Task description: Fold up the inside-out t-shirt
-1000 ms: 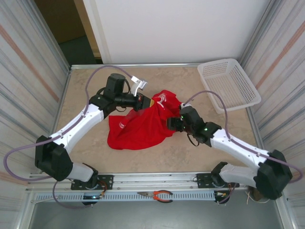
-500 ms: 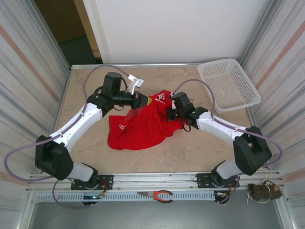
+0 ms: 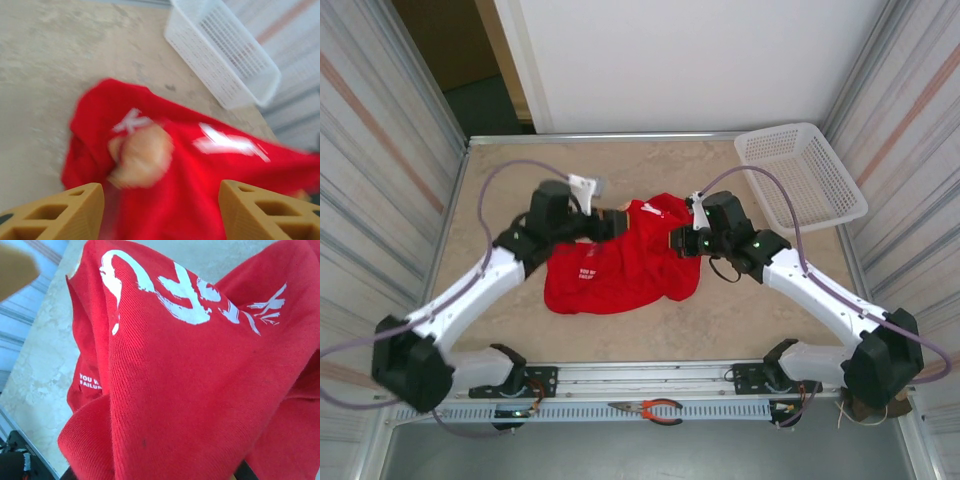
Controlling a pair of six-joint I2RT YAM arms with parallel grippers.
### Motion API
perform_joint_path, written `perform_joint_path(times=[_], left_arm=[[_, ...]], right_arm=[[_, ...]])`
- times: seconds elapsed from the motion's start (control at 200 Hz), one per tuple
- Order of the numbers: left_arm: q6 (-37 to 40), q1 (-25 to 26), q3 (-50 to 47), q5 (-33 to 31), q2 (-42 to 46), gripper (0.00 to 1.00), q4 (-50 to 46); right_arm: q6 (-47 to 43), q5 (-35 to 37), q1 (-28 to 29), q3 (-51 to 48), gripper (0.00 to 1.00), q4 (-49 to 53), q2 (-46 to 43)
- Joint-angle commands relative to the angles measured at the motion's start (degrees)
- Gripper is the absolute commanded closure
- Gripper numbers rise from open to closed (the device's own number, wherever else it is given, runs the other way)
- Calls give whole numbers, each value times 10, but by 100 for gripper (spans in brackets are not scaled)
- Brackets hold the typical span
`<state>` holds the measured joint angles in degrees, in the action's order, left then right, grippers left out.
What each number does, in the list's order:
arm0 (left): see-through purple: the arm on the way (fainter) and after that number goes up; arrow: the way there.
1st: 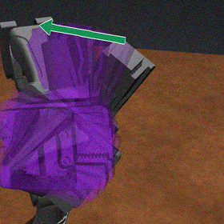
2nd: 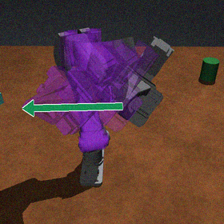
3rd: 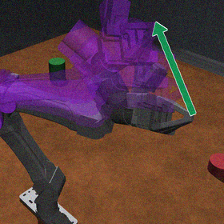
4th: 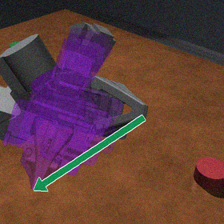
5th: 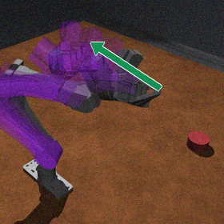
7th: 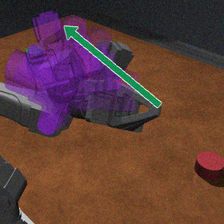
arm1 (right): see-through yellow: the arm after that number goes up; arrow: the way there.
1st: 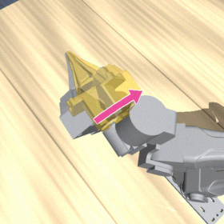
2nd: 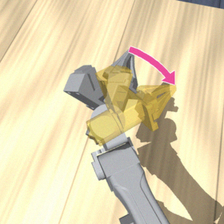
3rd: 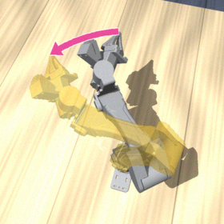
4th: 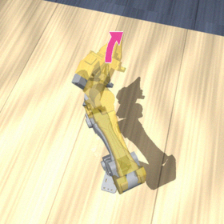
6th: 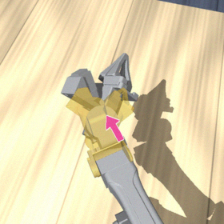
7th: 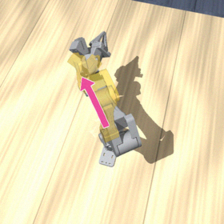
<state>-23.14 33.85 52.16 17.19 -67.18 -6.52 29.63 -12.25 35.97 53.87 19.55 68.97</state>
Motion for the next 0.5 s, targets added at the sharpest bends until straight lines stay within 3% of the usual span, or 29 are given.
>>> perform_joint_path(times=[0.0, 0.1, 0.19, 0.496], left_arm=[[-73, 73, -79, -162, 46, 33, 60], [-127, 146, -136, -227, 36, 29, 144], [-143, 183, -130, -260, -10, 25, 174], [-149, 193, -51, -285, -162, 23, 213]], right_arm=[[26, -8, -1, 6, 100, 13, 5], [35, -7, 0, 11, 100, 18, 6], [40, -4, 1, 11, 100, 19, 0], [63, -15, 2, 5, 100, 14, -27]])
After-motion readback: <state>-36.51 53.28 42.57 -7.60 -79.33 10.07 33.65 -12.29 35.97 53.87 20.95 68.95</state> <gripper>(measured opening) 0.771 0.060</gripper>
